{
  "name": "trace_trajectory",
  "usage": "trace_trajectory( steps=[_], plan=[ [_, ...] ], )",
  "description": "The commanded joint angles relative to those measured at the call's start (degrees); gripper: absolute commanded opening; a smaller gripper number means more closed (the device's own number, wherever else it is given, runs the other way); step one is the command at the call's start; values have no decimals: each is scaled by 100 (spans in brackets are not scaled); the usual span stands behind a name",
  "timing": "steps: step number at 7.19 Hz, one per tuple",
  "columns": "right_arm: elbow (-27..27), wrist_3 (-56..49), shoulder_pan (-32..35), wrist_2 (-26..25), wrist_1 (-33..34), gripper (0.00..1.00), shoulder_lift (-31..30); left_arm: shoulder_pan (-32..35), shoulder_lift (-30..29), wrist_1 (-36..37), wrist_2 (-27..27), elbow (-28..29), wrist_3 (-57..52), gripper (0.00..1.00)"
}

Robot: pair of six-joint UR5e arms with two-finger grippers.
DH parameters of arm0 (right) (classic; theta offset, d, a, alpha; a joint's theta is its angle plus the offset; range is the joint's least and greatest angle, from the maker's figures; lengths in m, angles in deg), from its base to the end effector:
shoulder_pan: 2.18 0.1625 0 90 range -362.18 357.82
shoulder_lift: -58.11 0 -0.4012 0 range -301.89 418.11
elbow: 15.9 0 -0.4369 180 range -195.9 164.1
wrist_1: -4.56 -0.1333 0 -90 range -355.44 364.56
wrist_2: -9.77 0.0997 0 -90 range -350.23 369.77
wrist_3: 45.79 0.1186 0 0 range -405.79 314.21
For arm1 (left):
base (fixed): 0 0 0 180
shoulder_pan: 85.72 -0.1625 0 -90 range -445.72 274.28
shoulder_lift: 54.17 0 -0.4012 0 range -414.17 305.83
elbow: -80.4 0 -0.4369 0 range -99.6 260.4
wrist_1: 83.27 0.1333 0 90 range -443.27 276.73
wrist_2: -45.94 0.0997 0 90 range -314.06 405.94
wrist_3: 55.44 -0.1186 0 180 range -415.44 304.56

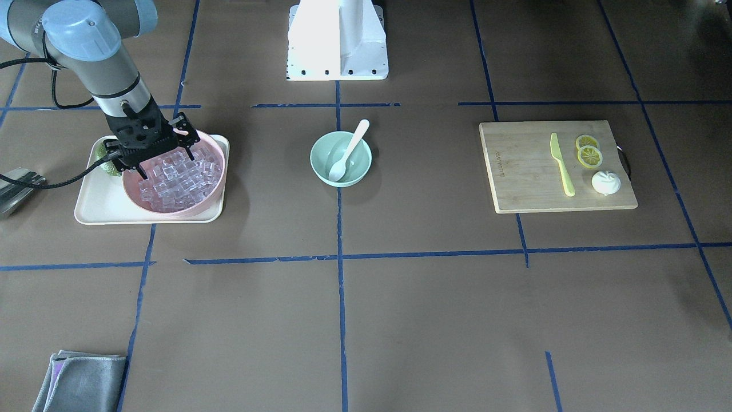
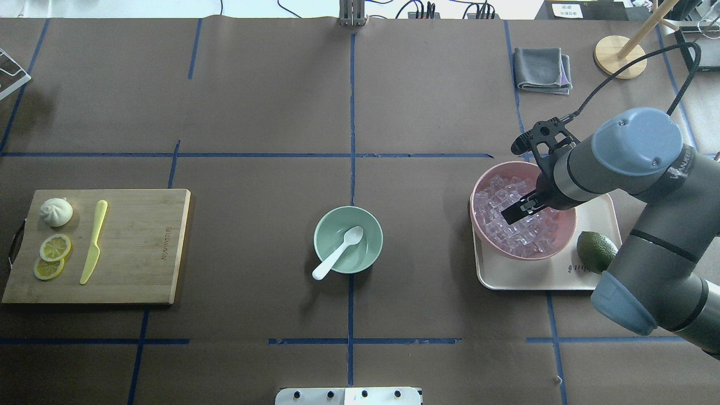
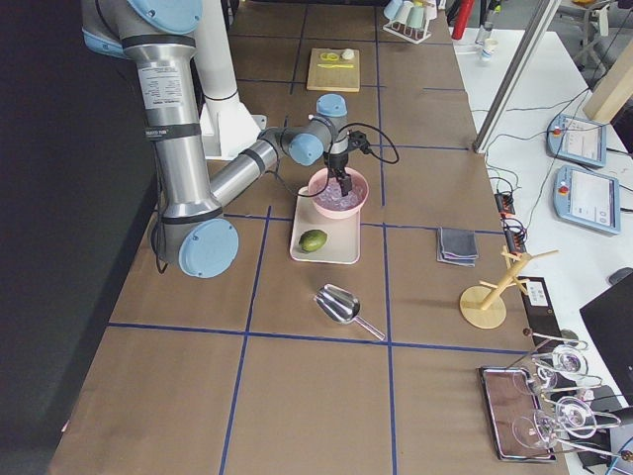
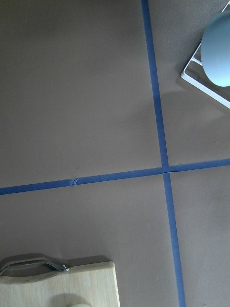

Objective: Put spoon and ice into bowl

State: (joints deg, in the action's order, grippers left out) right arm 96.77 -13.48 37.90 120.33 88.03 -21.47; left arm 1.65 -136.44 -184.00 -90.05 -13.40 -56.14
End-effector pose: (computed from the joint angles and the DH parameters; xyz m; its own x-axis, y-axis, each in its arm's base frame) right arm -0.3895 -0.4476 0.3405 0.6797 -0.4623 0.5695 0.2675 0.8792 0.3944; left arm -0.0254 -0.4924 0.6600 0.6895 0.1291 -0.7127 -0.0540 0.9904 0.1271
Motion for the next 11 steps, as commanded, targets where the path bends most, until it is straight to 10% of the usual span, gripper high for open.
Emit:
trace_trajectory(
  steps=[1,4,6,7,11],
  plan=[
    [-95,-23,-52,-43,-6,99,-5,0,0,0,2,-6,0,100],
    [-148,-23,-114,-122,12,93,-5,0,0,0,-111,2,0,100],
    [-131,-14,-88,-35,55,19,-5,0,9,0,-121,-6,0,100],
    [-131,-14,-79,18,56,3,-39,9,9,0,-121,-15,0,100],
    [-17,335,-35,1,126,0,4,9,18,0,-209,-7,0,100]
  ],
)
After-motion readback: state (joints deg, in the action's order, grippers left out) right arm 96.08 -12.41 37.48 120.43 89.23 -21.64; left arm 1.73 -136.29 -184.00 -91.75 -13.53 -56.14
